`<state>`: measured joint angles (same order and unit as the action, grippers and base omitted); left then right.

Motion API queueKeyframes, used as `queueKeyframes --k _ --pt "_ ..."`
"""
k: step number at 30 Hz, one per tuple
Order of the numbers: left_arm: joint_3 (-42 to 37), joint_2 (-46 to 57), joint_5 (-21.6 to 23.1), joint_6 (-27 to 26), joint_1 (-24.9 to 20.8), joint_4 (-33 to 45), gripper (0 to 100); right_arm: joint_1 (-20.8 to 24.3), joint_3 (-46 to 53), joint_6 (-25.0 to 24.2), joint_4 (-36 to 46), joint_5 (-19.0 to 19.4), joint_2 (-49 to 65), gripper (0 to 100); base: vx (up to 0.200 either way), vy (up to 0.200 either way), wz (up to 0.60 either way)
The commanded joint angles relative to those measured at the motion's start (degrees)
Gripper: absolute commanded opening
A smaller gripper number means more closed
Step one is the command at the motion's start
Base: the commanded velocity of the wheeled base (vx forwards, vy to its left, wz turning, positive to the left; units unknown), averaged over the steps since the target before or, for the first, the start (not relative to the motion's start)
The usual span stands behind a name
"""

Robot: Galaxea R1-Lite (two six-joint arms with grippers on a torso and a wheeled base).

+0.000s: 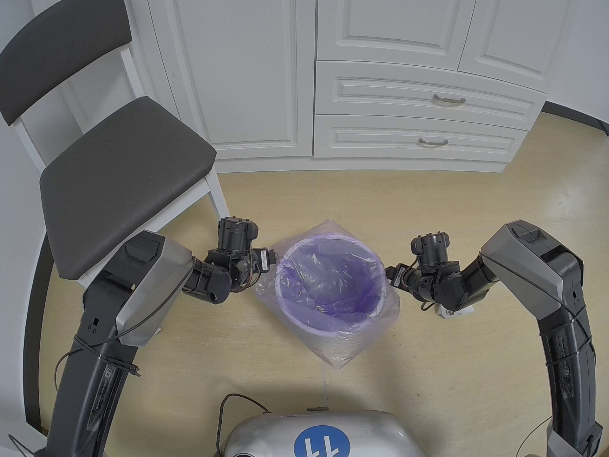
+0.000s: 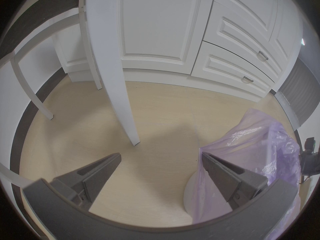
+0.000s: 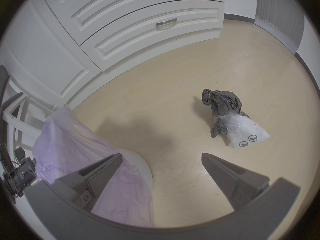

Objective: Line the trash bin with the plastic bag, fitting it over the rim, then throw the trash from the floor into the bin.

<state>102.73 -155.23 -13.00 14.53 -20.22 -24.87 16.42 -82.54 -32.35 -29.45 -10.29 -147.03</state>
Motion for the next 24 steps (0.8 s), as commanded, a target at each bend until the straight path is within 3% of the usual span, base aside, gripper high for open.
queueKeyframes --k 1,7,17,21,24 --pt "-0.34 1.51 -0.01 0.23 0.45 -0.09 100 -0.16 0.36 0.01 0.01 0.01 1.40 100 0.000 0.000 0.00" --pt "-3.85 6.70 -0.01 0.23 0.80 0.00 100 -0.95 2.47 1.06 0.80 0.01 6.14 100 0.000 0.000 0.00" --pt "-11.41 14.52 -0.01 -0.38 -0.69 0.00 100 -2.53 8.36 8.80 4.49 0.36 13.00 100 0.000 0.000 0.00" --pt "-13.26 16.37 -0.01 -0.56 -1.40 -0.36 100 -2.45 13.64 15.39 7.92 6.25 14.84 100 0.000 0.000 0.00" --pt "-14.22 17.33 -0.01 -0.56 -1.84 -0.44 100 -1.66 14.78 15.83 8.27 9.23 13.96 100 0.000 0.000 0.00"
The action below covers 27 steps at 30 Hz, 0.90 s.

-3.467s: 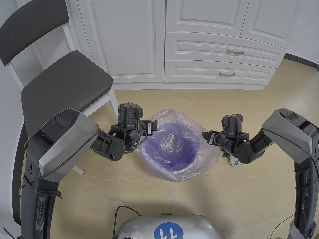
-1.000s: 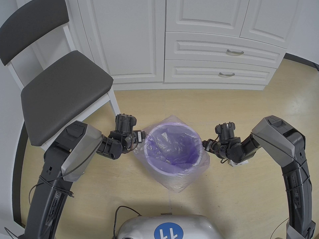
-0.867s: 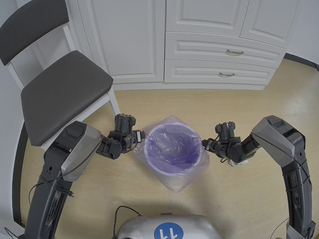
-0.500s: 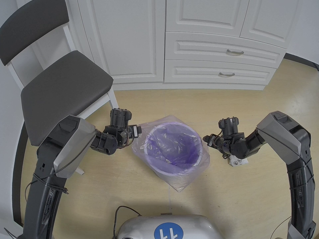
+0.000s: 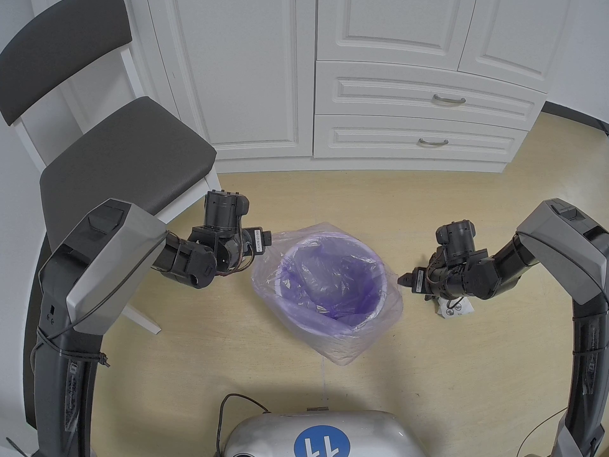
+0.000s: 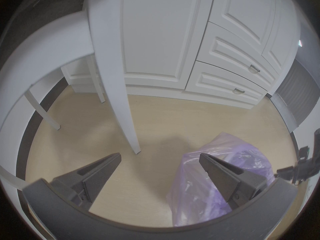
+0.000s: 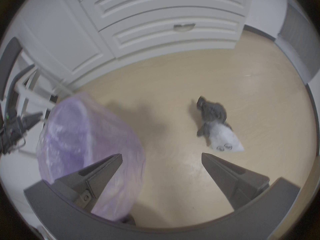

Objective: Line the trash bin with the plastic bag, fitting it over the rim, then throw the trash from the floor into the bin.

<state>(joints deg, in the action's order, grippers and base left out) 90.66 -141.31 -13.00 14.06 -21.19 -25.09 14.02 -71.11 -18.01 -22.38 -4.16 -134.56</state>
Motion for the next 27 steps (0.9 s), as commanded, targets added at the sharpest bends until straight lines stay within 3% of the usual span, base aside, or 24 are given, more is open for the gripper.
queueKeyframes --k 1,6,14,21,27 --pt "-2.42 3.85 -0.01 -0.08 -0.96 -0.22 100 1.10 3.43 1.48 1.29 3.89 0.79 100 0.000 0.000 0.00" --pt "-3.03 4.38 -0.01 -0.43 -0.96 -0.58 100 3.47 3.43 1.31 1.90 4.95 -2.99 100 0.000 0.000 0.00" --pt "-3.21 4.82 -0.01 -0.43 -0.96 -0.75 100 2.94 -0.44 0.16 1.73 3.98 -8.35 100 0.000 0.000 0.00" --pt "-3.30 4.99 -0.10 -0.43 -0.96 -0.75 100 2.33 -6.06 -1.07 1.99 -3.49 -13.18 100 0.000 0.000 0.00" --pt "-3.65 5.08 -0.10 -0.43 -0.96 -0.84 100 3.03 -9.40 -5.81 2.25 -4.10 -14.41 100 0.000 0.000 0.00"
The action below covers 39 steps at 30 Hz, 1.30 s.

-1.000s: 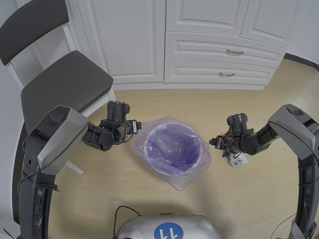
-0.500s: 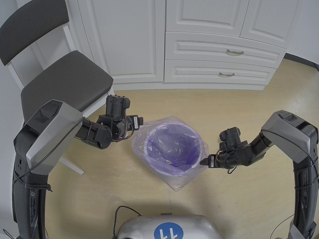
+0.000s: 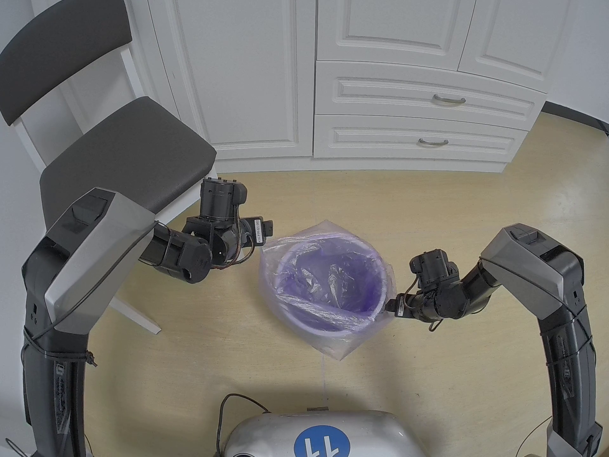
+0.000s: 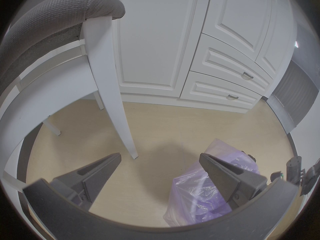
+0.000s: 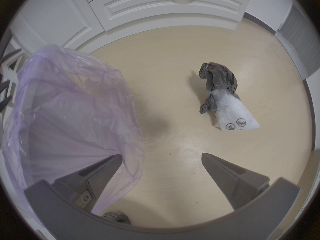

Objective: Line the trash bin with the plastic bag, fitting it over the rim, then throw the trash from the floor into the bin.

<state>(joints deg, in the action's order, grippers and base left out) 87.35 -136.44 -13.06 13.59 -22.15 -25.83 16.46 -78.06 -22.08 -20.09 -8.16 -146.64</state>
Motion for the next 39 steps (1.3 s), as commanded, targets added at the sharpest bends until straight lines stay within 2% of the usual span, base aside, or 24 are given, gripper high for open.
queueKeyframes --k 1,8,15,21,31,39 --pt "-0.42 0.21 -0.04 0.03 0.00 -0.10 100 0.77 -3.15 -2.80 -0.12 -0.28 -2.69 100 0.000 0.000 0.00" --pt "-0.86 0.12 -0.04 -0.06 -0.09 -0.10 100 0.95 -4.03 -4.55 0.05 -0.28 -2.33 100 0.000 0.000 0.00" --pt "-5.08 2.05 0.05 -1.46 -2.11 0.96 100 1.03 2.21 1.42 12.88 3.32 8.39 100 0.000 0.000 0.00" --pt "-6.31 0.73 0.14 -6.47 -1.05 2.54 100 3.67 5.02 2.83 13.23 5.08 9.00 100 0.000 0.000 0.00" --pt "-2.18 -5.33 1.45 -6.65 1.85 5.18 100 3.76 4.32 2.74 13.15 4.99 6.98 100 0.000 0.000 0.00" --pt "8.46 -17.20 1.45 -4.28 3.34 7.73 100 3.23 3.44 2.74 13.06 4.46 6.02 100 0.000 0.000 0.00"
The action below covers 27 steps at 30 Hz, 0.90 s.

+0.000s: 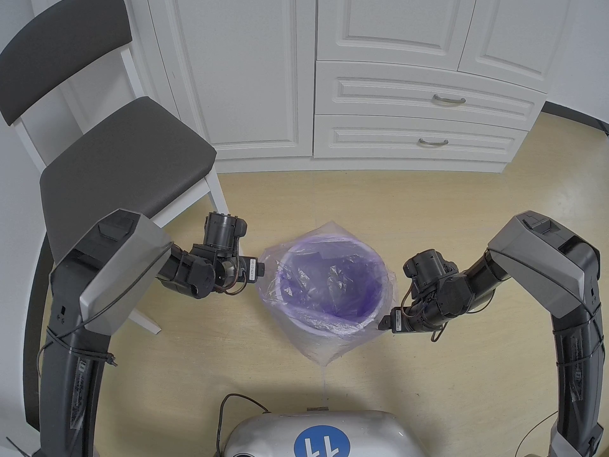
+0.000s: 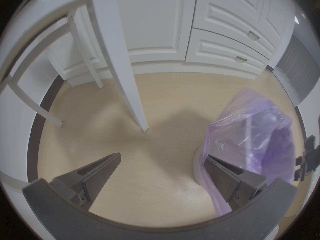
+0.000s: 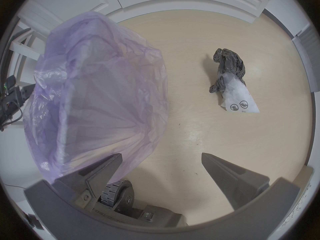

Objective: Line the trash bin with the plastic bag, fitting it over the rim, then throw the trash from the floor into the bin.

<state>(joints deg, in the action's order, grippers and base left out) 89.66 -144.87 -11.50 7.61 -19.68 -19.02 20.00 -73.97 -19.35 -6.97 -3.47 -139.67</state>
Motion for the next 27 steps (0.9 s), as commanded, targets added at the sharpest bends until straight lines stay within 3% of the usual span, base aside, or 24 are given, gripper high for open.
queueKeyframes --k 1,16,22,27 --pt "7.19 -9.55 -0.11 2.41 0.78 1.18 100 -0.41 -0.73 0.01 -0.06 -0.30 -1.22 100 0.000 0.000 0.00" --pt "9.39 -8.50 -0.37 4.70 0.69 5.92 100 -0.41 -1.53 -0.08 -0.06 -0.92 -2.98 100 0.000 0.000 0.00" --pt "2.18 0.82 0.69 3.82 1.13 6.45 100 0.03 0.14 0.27 0.21 -0.83 -0.52 100 0.000 0.000 0.00" --pt "-5.02 8.29 5.43 1.01 1.22 7.59 100 2.85 1.90 0.10 -0.06 -0.92 0.19 100 0.000 0.000 0.00"
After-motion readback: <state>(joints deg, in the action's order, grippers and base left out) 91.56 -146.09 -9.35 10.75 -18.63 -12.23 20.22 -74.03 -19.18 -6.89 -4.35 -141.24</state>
